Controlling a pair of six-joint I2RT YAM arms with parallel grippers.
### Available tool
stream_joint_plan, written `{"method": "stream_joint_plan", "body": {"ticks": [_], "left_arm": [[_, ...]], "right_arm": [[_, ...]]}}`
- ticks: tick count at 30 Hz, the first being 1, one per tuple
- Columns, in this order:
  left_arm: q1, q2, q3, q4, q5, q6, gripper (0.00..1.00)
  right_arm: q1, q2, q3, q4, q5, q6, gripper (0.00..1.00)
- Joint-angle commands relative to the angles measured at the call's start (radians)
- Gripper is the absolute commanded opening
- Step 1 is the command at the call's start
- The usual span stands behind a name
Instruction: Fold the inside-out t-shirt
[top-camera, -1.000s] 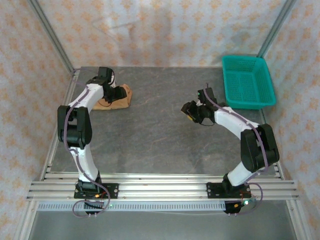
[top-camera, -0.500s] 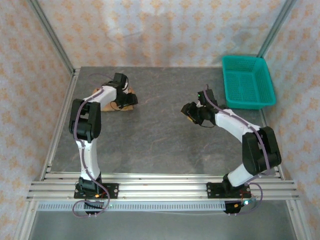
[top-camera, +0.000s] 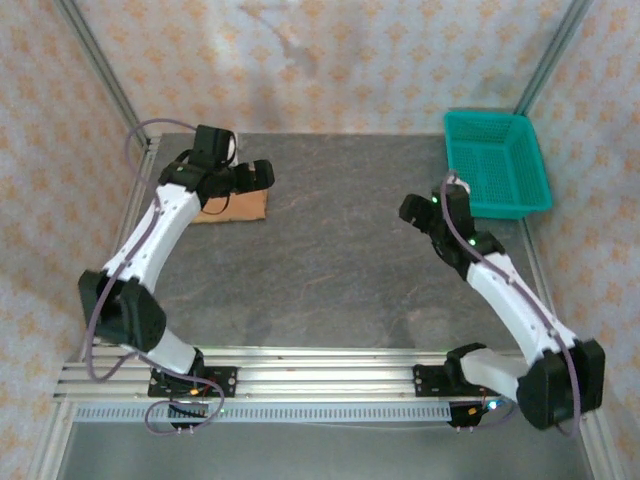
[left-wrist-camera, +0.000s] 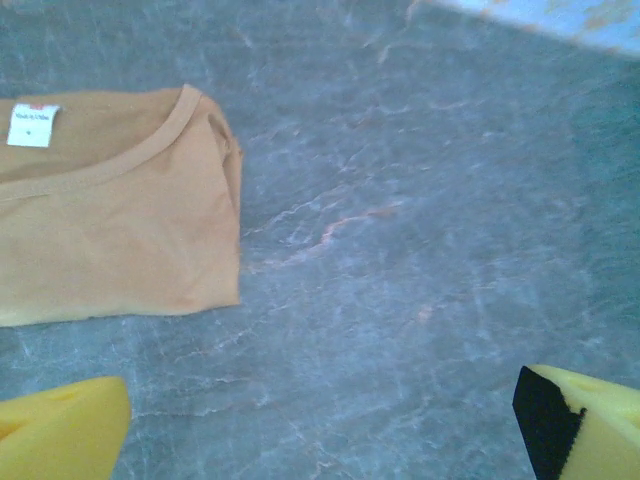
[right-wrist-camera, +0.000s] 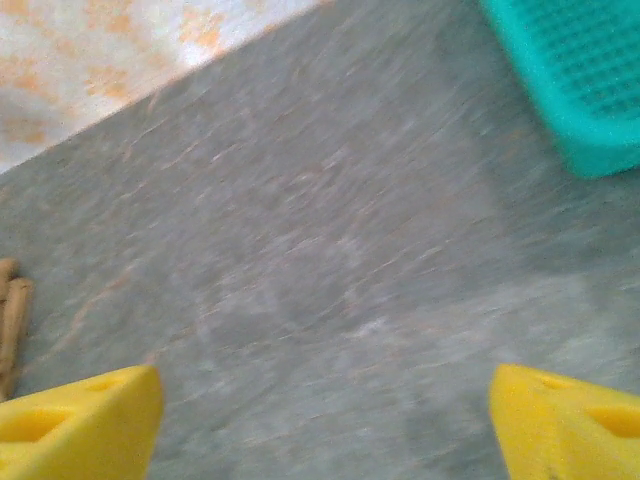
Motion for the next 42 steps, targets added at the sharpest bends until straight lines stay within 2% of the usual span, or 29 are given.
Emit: {"method": "stream_joint_plan", "body": {"ticks": [1, 2, 4, 10, 15, 21, 24, 28, 30, 31, 32, 34, 36, 38, 42], "left_arm": [[-0.006, -0.048, -0.080, 0.004, -0.077, -0.034, 1.00], [-0.010, -0.074, -0.108, 0.022, -0.095, -0.035, 1.00], [-0.016, -0.138, -0.180, 0.074, -0.121, -0.041, 1.00], [-0.017, -0.257, -0.349, 0.178, -0.161, -0.044, 1.00], [-0.017, -0.240, -0.335, 0.081, -0.180, 0.001, 1.00], [-0.017, -0.251, -0.372, 0.071, -0.225, 0.024, 1.00], [-0.016, -0.259, -0.400, 0.101, -0.231, 0.018, 1.00], [-0.017, -0.274, -0.435, 0.134, -0.309, -0.012, 1.00], [-0.017, -0.277, -0.443, 0.141, -0.355, -0.018, 1.00], [-0.017, -0.280, -0.446, 0.142, -0.381, -0.023, 1.00], [-0.017, -0.282, -0.450, 0.146, -0.397, -0.027, 1.00], [-0.017, -0.293, -0.464, 0.164, -0.418, -0.047, 1.00], [-0.017, -0.301, -0.483, 0.204, -0.420, -0.071, 1.00], [-0.017, -0.298, -0.493, 0.236, -0.426, -0.101, 1.00], [-0.015, -0.254, -0.493, 0.332, -0.408, -0.026, 1.00]], "right_arm": [[-0.004, -0.112, -0.099, 0.103, 0.217, -0.125, 0.96], [-0.004, -0.146, -0.127, 0.123, 0.264, -0.146, 0.99], [-0.008, -0.184, -0.201, 0.202, 0.330, -0.201, 0.99], [-0.014, -0.171, -0.420, 0.573, 0.322, -0.356, 0.99], [-0.062, 0.043, -0.490, 0.861, 0.364, -0.437, 0.99], [-0.105, 0.337, -0.496, 1.163, 0.433, -0.445, 0.99], [-0.154, 0.413, -0.515, 1.270, 0.361, -0.414, 0.99], [-0.189, 0.446, -0.514, 1.254, 0.225, -0.404, 0.99], [-0.195, 0.501, -0.539, 1.400, 0.193, -0.431, 0.99], [-0.195, 0.466, -0.525, 1.309, 0.182, -0.426, 0.99], [-0.195, 0.451, -0.504, 1.238, 0.182, -0.416, 0.99], [-0.195, 0.494, -0.500, 1.310, 0.202, -0.426, 0.99], [-0.192, 0.467, -0.499, 1.259, 0.229, -0.413, 0.99], [-0.189, 0.483, -0.506, 1.296, 0.229, -0.422, 0.99], [-0.191, 0.482, -0.489, 1.266, 0.224, -0.416, 0.99]]}}
